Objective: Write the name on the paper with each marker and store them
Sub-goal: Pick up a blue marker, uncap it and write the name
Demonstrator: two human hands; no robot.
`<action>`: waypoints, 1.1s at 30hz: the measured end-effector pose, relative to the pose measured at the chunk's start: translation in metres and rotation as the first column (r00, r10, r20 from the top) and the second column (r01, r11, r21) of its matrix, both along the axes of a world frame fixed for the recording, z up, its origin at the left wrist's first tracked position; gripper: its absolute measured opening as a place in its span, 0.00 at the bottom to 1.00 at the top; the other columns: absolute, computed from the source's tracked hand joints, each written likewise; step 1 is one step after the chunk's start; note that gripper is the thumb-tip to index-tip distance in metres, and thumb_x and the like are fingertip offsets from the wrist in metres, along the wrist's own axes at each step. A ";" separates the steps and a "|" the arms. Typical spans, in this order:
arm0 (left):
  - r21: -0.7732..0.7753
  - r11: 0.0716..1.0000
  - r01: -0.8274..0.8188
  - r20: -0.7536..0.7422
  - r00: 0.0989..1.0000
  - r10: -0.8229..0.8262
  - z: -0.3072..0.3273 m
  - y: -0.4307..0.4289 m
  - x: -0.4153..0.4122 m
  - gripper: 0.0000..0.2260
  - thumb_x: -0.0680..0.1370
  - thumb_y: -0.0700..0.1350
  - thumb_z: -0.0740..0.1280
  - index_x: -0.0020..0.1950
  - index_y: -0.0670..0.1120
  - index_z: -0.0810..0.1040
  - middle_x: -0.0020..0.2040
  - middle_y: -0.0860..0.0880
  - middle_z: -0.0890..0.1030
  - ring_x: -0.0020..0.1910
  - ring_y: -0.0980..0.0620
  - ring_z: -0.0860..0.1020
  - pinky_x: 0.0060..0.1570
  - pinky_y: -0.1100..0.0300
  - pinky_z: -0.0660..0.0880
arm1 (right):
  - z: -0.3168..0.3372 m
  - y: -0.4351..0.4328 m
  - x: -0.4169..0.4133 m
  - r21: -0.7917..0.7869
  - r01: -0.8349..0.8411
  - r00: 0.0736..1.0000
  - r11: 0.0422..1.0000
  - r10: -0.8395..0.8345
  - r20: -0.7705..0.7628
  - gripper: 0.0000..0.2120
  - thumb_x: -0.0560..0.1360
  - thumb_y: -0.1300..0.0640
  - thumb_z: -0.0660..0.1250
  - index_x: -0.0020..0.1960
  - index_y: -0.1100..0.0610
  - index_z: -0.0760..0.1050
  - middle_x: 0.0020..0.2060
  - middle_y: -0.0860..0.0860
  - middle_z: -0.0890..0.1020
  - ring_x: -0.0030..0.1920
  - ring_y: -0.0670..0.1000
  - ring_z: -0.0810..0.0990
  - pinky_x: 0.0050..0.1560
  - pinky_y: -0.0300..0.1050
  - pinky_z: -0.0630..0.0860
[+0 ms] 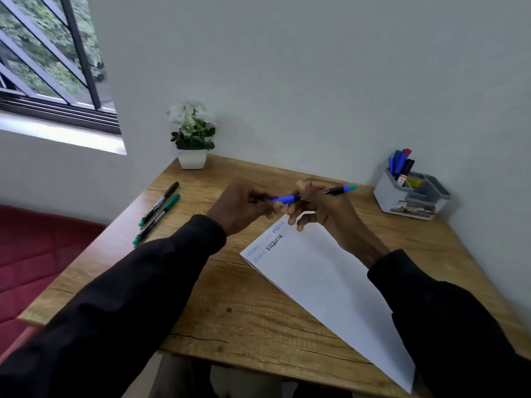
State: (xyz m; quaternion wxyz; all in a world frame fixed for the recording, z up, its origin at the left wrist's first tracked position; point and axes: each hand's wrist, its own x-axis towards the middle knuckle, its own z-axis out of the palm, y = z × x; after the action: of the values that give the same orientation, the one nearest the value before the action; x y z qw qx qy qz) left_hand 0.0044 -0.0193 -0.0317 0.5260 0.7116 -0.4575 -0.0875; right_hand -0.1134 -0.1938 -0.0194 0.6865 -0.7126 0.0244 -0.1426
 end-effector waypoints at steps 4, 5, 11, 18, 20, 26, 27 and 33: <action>0.032 0.999 0.043 0.014 0.999 -0.044 0.006 -0.004 0.004 0.06 0.73 0.40 0.74 0.48 0.40 0.86 0.34 0.49 0.84 0.33 0.54 0.80 0.36 0.66 0.76 | -0.001 -0.007 -0.004 -0.077 -0.034 0.999 0.996 0.032 -0.026 0.18 0.85 0.59 0.63 0.54 0.76 0.79 0.44 0.69 0.85 0.37 0.61 0.84 0.36 0.46 0.79; 0.042 0.997 0.070 0.011 0.997 -0.070 0.006 -0.004 0.006 0.05 0.74 0.39 0.73 0.48 0.40 0.86 0.34 0.49 0.84 0.33 0.53 0.80 0.37 0.64 0.77 | 0.001 -0.008 -0.004 -0.089 -0.066 0.997 0.994 0.063 -0.032 0.17 0.85 0.61 0.61 0.55 0.76 0.79 0.45 0.70 0.85 0.38 0.61 0.85 0.38 0.45 0.80; 0.086 0.985 0.150 0.041 0.987 -0.154 0.005 -0.008 0.020 0.06 0.76 0.38 0.71 0.50 0.37 0.84 0.38 0.43 0.85 0.35 0.50 0.82 0.39 0.62 0.80 | 0.003 -0.019 -0.006 -0.043 -0.243 0.967 0.969 0.238 -0.093 0.19 0.87 0.63 0.52 0.64 0.75 0.76 0.52 0.71 0.84 0.48 0.60 0.87 0.50 0.46 0.82; 0.254 0.967 -0.038 0.166 0.986 -0.005 -0.017 -0.015 0.051 0.06 0.75 0.42 0.73 0.50 0.45 0.86 0.42 0.47 0.86 0.37 0.56 0.80 0.39 0.66 0.73 | -0.017 -0.036 -0.005 -0.035 -0.007 1.000 0.999 0.007 -0.021 0.18 0.80 0.61 0.61 0.60 0.72 0.80 0.49 0.72 0.84 0.42 0.64 0.86 0.41 0.49 0.83; 0.314 0.945 -0.093 0.216 0.976 0.024 -0.025 -0.015 0.055 0.09 0.76 0.43 0.72 0.54 0.44 0.84 0.46 0.48 0.84 0.41 0.58 0.78 0.41 0.66 0.73 | -0.024 -0.035 -0.007 -0.090 0.042 0.997 0.995 -0.047 -0.055 0.15 0.78 0.63 0.64 0.58 0.71 0.81 0.45 0.68 0.85 0.39 0.63 0.85 0.38 0.48 0.82; 0.334 0.922 -0.194 0.335 0.939 0.077 -0.045 -0.022 0.063 0.13 0.77 0.48 0.70 0.60 0.46 0.82 0.50 0.49 0.73 0.52 0.52 0.71 0.50 0.57 0.72 | -0.041 -0.025 -0.002 -0.236 0.176 0.976 0.956 -0.200 -0.083 0.08 0.79 0.72 0.65 0.48 0.69 0.83 0.33 0.63 0.82 0.27 0.56 0.78 0.26 0.43 0.73; 0.328 0.924 -0.199 0.327 0.941 0.086 -0.047 -0.023 0.064 0.14 0.77 0.49 0.69 0.61 0.46 0.82 0.50 0.50 0.72 0.53 0.51 0.71 0.50 0.57 0.71 | -0.042 -0.024 -0.001 -0.238 0.177 0.975 0.955 -0.203 -0.088 0.07 0.78 0.73 0.65 0.48 0.70 0.82 0.32 0.63 0.82 0.26 0.57 0.77 0.25 0.43 0.72; 0.163 0.985 -0.060 0.164 0.986 0.033 -0.041 -0.018 0.059 0.12 0.74 0.44 0.73 0.57 0.50 0.84 0.50 0.51 0.78 0.48 0.54 0.76 0.43 0.64 0.73 | -0.050 -0.019 0.001 -0.245 0.120 0.986 0.962 -0.144 -0.082 0.03 0.78 0.75 0.66 0.46 0.74 0.77 0.34 0.69 0.82 0.27 0.60 0.80 0.26 0.45 0.76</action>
State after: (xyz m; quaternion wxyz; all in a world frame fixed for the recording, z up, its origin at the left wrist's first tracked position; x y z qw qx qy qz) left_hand 0.0637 -0.0376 -0.0722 0.4277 0.7685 -0.4726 -0.0556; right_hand -0.1121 -0.2123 -0.0691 0.5826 -0.7931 0.0886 -0.1544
